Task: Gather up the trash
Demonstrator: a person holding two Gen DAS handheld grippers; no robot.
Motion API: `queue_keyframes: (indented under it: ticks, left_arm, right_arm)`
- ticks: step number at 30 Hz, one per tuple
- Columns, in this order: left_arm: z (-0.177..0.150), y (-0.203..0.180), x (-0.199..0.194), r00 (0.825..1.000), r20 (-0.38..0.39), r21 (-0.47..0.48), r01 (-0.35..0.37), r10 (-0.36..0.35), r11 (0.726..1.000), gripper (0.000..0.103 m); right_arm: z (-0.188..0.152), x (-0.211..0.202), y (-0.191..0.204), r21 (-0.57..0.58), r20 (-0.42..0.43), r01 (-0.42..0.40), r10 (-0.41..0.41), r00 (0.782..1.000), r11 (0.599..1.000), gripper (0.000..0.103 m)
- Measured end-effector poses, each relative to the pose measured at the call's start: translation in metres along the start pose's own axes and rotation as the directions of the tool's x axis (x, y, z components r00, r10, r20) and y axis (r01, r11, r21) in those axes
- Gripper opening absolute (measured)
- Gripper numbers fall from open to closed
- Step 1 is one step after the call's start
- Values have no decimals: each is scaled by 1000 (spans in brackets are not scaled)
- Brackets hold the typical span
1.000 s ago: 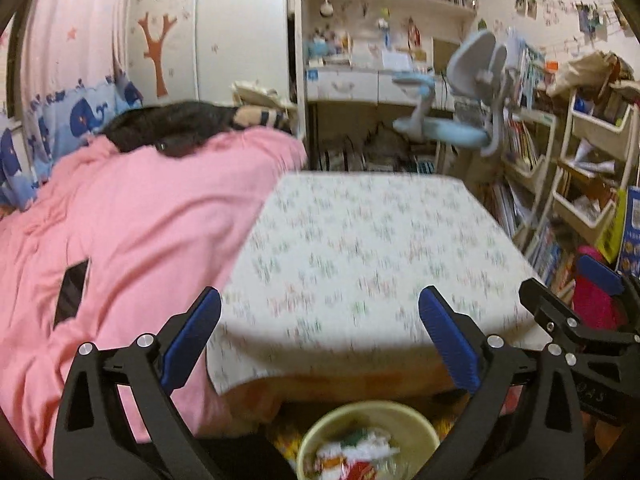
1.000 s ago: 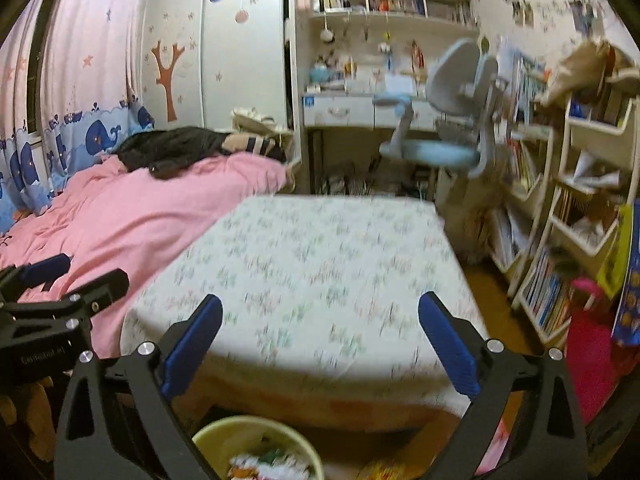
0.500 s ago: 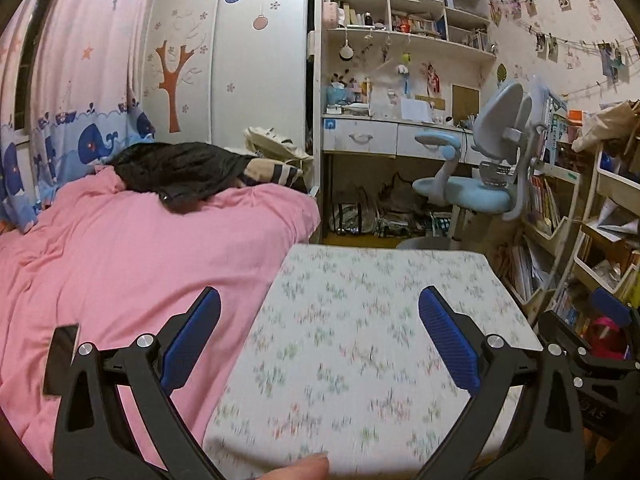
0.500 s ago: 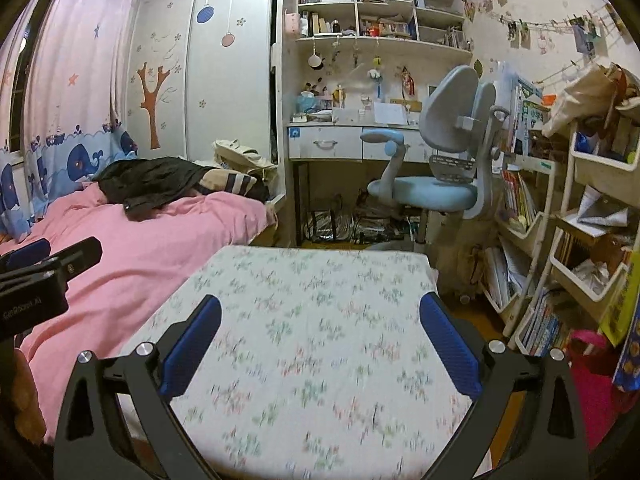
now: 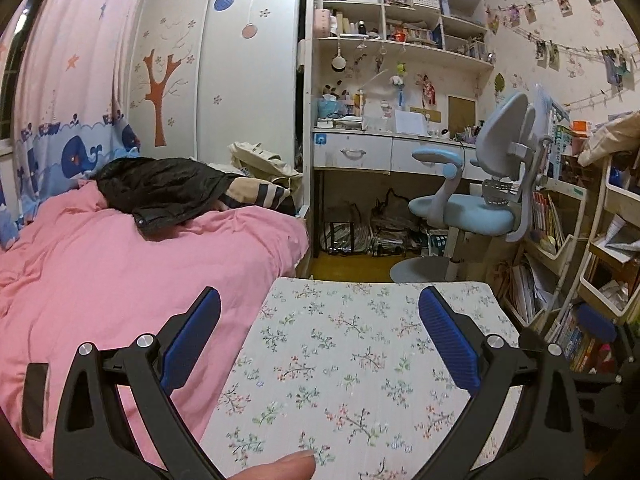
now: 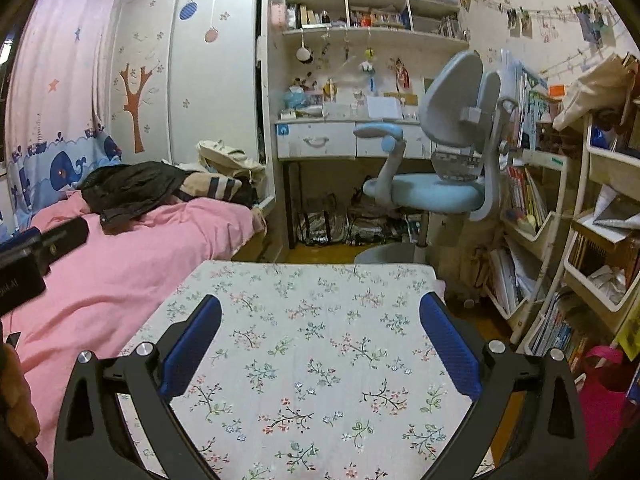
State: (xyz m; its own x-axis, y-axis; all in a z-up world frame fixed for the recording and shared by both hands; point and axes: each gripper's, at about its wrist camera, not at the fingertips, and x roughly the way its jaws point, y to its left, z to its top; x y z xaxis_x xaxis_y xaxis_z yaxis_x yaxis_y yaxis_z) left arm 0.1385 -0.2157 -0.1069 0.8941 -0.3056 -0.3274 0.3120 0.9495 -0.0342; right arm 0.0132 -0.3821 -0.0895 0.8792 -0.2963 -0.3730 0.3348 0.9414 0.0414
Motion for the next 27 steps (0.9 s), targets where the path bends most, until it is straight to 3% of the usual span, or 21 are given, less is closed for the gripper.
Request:
queue_keyframes:
  ticks: [6,27]
  left_arm:
    - [-8,11,22,998,-51,-68,-26,23,997,96]
    - [-19,-7,28,995,-93,26,-28,30,999,96]
  right_arm:
    - [2,16,-1,-4,-32,-1,0,999,1000,95]
    - [-1,38,-5,-6,-101,-6,5,995,1000,95]
